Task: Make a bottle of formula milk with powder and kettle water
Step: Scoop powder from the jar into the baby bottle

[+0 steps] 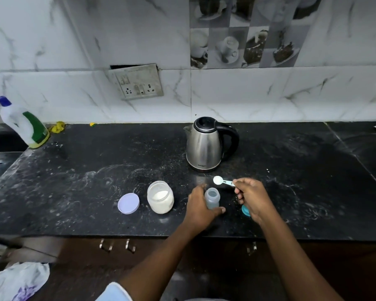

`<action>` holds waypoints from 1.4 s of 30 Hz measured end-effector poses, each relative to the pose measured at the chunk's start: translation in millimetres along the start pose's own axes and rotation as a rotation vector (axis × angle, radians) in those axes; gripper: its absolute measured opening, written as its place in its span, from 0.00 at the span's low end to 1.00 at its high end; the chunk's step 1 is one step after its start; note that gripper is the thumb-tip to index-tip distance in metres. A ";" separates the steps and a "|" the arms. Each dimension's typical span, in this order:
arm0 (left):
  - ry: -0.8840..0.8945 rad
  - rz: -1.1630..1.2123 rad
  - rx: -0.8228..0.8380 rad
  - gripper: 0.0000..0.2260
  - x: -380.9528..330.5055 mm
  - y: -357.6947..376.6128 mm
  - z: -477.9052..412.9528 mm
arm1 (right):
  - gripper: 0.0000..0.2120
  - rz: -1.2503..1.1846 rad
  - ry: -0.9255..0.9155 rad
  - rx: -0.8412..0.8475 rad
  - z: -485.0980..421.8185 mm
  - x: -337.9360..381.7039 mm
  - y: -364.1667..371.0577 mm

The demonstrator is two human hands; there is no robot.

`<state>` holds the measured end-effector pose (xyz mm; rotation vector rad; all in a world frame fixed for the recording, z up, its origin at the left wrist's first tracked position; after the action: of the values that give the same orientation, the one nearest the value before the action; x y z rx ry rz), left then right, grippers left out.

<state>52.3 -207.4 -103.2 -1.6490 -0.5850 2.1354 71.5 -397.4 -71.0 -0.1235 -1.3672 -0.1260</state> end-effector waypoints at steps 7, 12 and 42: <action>-0.029 0.116 0.015 0.21 2.1 9.8 -8.7 | 0.07 -0.021 -0.033 0.010 6.8 1.8 -5.3; 0.032 0.206 -0.042 0.22 -12.6 -4.6 -10.0 | 0.07 -0.047 -0.094 0.045 6.6 13.1 1.4; 0.027 0.301 -0.009 0.26 -13.6 -18.1 -20.5 | 0.05 -0.048 -0.229 0.055 1.8 30.0 7.4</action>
<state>76.2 -197.4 -87.0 -1.8672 -0.3563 2.3135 76.9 -390.3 -41.4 -0.0603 -1.6018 -0.1172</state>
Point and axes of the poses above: each hand's wrist, its own z-axis away from the middle knuckle, its own y-axis out of the palm, x = y × z, the point moved 8 cm from there along -z, towards the middle knuckle, and after that the axes turned 9 degrees about -y, right-handed, at the moved point
